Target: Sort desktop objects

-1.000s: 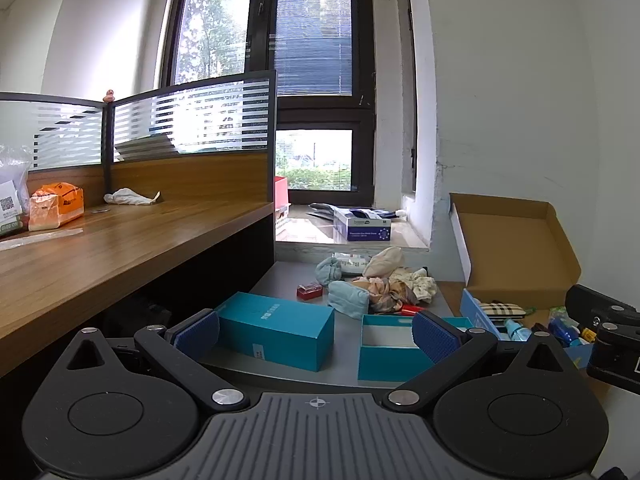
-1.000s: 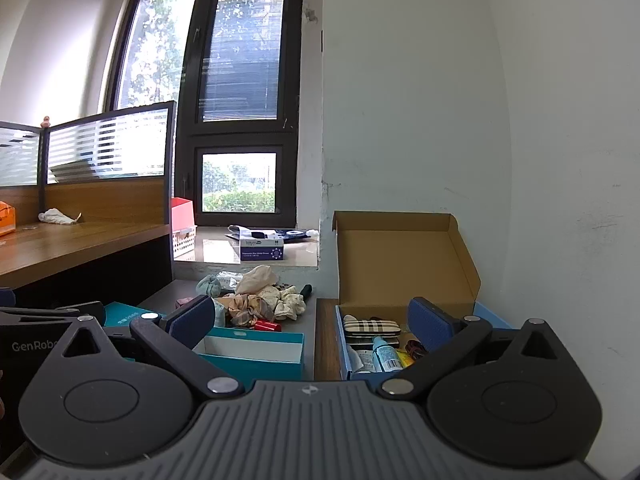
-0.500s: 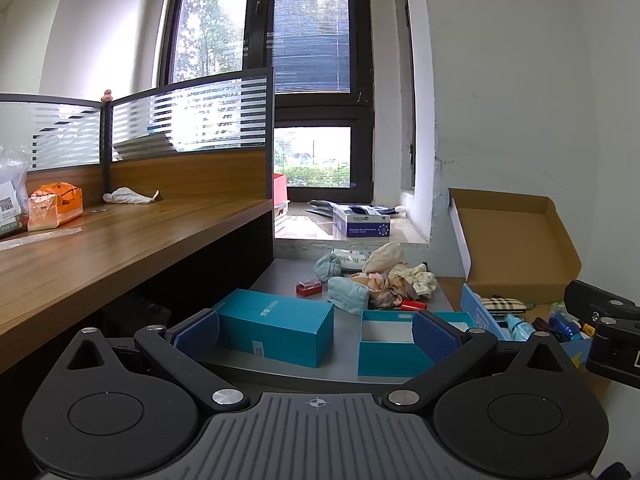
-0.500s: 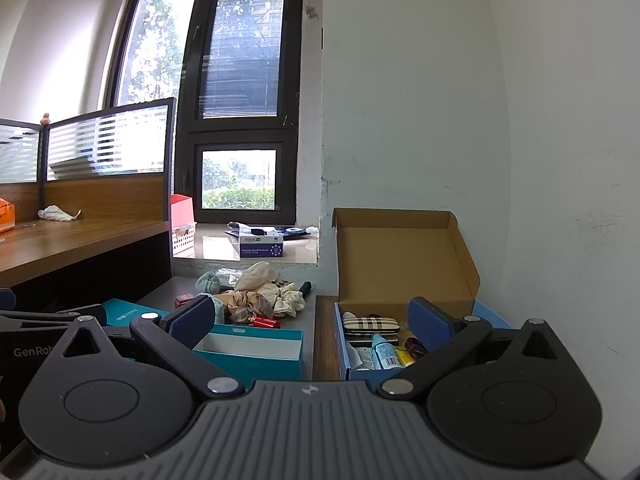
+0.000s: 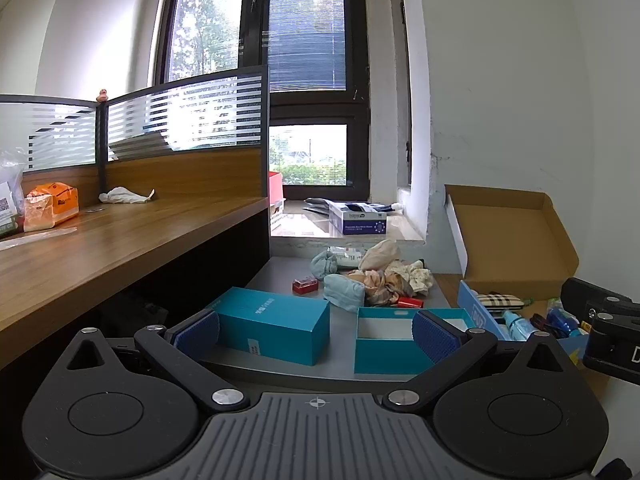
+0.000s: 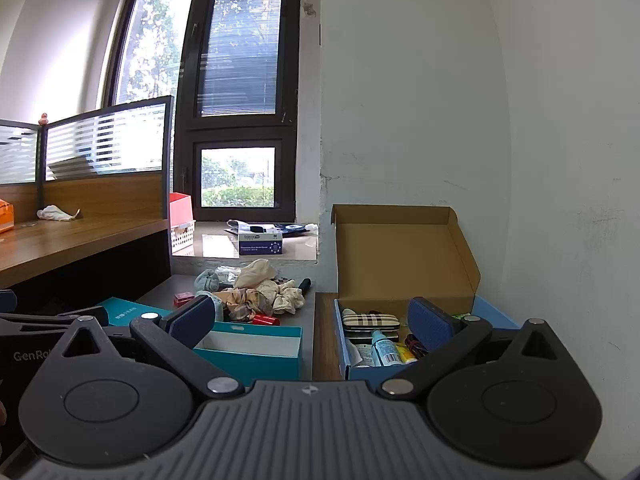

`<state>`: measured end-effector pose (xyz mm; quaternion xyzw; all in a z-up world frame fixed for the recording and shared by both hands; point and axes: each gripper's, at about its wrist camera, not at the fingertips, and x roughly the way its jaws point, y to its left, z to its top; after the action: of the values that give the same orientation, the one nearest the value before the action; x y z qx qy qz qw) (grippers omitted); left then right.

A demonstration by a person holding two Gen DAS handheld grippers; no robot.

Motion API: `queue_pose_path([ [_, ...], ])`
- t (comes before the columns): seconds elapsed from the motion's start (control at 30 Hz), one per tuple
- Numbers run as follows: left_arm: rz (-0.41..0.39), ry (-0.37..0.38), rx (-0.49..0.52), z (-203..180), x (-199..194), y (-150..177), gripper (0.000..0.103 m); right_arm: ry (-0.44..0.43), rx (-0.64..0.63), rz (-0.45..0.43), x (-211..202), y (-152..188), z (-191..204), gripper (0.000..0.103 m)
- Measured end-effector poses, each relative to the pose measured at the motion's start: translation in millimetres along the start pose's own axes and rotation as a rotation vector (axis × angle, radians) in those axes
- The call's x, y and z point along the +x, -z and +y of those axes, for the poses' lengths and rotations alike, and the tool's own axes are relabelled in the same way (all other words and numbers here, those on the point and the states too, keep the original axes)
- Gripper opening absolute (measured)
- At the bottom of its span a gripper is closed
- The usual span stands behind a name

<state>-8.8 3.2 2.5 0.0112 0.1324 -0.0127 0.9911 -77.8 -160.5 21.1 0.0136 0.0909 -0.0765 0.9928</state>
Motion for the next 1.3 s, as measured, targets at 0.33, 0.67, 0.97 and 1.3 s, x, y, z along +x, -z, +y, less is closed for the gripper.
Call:
queue_pose_path([
  [0.33, 0.013, 0.018, 0.016, -7, 11, 2, 0.103, -0.005, 0.004, 0.019, 10, 1, 0, 0.103],
  [0.67, 0.038, 0.02, 0.034, -17, 40, 4, 0.103, 0.02, 0.014, 0.049, 41, 5, -13, 0.103],
  [0.97, 0.098, 0.007, 0.05, -26, 79, 9, 0.103, 0.062, 0.0, 0.096, 86, 12, -34, 0.103],
  [1.3, 0.129, 0.002, 0.079, -33, 115, 9, 0.103, 0.068, -0.042, 0.181, 141, 14, -68, 0.09],
])
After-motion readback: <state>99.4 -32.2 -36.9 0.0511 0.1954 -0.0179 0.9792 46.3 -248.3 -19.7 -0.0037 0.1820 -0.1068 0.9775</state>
